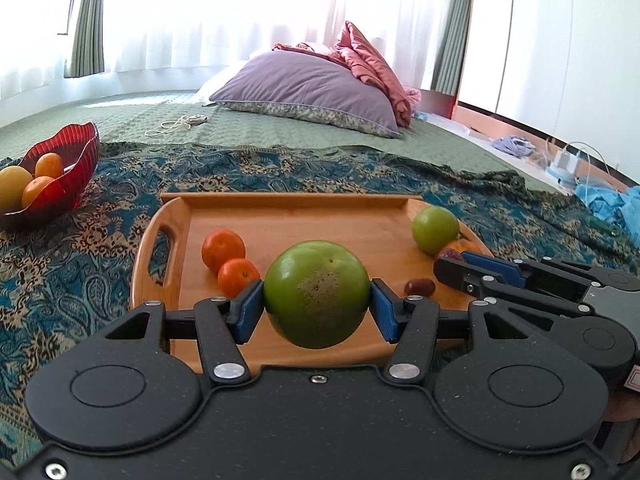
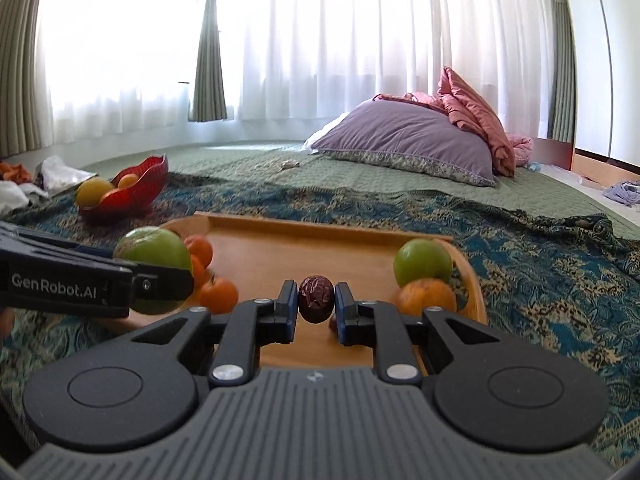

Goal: Organize fruits

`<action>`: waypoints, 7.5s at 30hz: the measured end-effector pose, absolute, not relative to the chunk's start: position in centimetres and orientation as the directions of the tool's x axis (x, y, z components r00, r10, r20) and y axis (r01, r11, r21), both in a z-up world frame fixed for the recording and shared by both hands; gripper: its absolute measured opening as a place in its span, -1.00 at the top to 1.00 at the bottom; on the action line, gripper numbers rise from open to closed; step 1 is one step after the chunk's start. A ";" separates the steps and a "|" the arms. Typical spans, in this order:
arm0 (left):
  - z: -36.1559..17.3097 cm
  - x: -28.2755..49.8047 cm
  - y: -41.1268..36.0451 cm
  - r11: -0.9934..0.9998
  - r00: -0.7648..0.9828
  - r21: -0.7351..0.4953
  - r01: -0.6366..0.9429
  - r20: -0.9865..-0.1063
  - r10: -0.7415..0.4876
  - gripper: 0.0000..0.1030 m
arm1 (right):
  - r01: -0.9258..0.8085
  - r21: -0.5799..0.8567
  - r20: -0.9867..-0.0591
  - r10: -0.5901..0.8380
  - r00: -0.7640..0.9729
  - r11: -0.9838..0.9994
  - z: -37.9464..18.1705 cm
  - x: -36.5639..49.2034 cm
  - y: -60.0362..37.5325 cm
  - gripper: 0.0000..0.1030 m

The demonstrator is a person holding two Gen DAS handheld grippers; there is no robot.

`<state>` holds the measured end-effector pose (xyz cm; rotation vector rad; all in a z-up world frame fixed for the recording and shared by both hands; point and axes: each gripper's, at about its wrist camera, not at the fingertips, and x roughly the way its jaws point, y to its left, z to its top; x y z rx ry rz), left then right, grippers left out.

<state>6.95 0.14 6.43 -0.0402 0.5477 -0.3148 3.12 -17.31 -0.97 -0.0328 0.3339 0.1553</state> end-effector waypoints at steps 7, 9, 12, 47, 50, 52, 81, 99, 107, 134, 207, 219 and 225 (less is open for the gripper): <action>7.2 9.8 0.0 0.955 0.813 -0.143 0.260 -0.502 -0.296 -0.06 | -0.122 0.041 -0.322 0.129 0.938 0.992 0.1 5.3 -18.0 0.54; 7.2 10.8 -0.1 0.956 0.810 -0.150 0.253 -0.507 -0.294 -0.06 | -0.114 0.054 -0.323 0.125 0.938 0.992 0.4 6.1 -18.2 0.54; 7.3 12.3 -0.3 0.957 0.805 -0.152 0.246 -0.517 -0.289 -0.06 | -0.103 0.066 -0.325 0.119 0.938 0.992 0.8 7.4 -18.3 0.54; 3.5 24.6 -2.9 0.985 0.742 -0.089 0.147 -0.649 -0.169 -0.06 | -0.053 0.024 -0.511 0.058 0.857 0.998 -1.2 18.4 -18.2 0.54; 3.3 24.8 -3.0 0.985 0.739 -0.089 0.145 -0.652 -0.168 -0.06 | -0.057 0.019 -0.514 0.058 0.856 0.998 -1.3 18.5 -18.0 0.53; 3.1 24.8 -3.0 0.985 0.737 -0.092 0.145 -0.654 -0.169 -0.06 | -0.059 0.014 -0.516 0.058 0.855 0.998 -1.4 18.7 -17.9 0.53; 2.8 24.6 -3.1 0.985 0.743 -0.080 0.156 -0.648 -0.170 -0.07 | -0.057 0.034 -0.531 0.066 0.845 0.998 -2.2 19.0 -18.2 0.28; 4.2 23.0 -3.3 0.985 0.781 -0.046 0.168 -0.603 -0.161 -0.38 | -0.065 0.026 -0.511 0.069 0.857 0.998 -1.8 17.9 -18.1 0.11; 5.1 22.1 -3.2 0.986 0.798 -0.034 0.163 -0.584 -0.152 -0.55 | -0.062 0.012 -0.490 0.060 0.869 0.998 -1.1 17.0 -18.1 -0.07; 7.9 18.1 -2.1 0.987 0.825 -0.032 0.156 -0.545 -0.148 -0.99 | -0.041 -0.006 -0.404 0.035 0.914 0.999 1.5 13.1 -20.1 -0.75; 0.3 5.8 0.2 0.997 0.787 -0.012 0.076 -0.614 -0.067 -0.99 | -0.030 0.021 -0.433 0.036 0.901 0.999 -5.7 2.0 -20.1 -1.00; -0.6 6.3 0.0 0.998 0.785 -0.006 0.064 -0.617 -0.054 -1.00 | -0.039 -0.013 -0.486 0.028 0.874 0.999 -6.6 2.6 -19.6 -1.00; -0.9 6.3 -0.2 0.998 0.789 0.010 0.065 -0.613 -0.046 -1.00 | -0.029 -0.042 -0.499 0.005 0.867 0.999 -7.0 2.9 -19.1 -1.00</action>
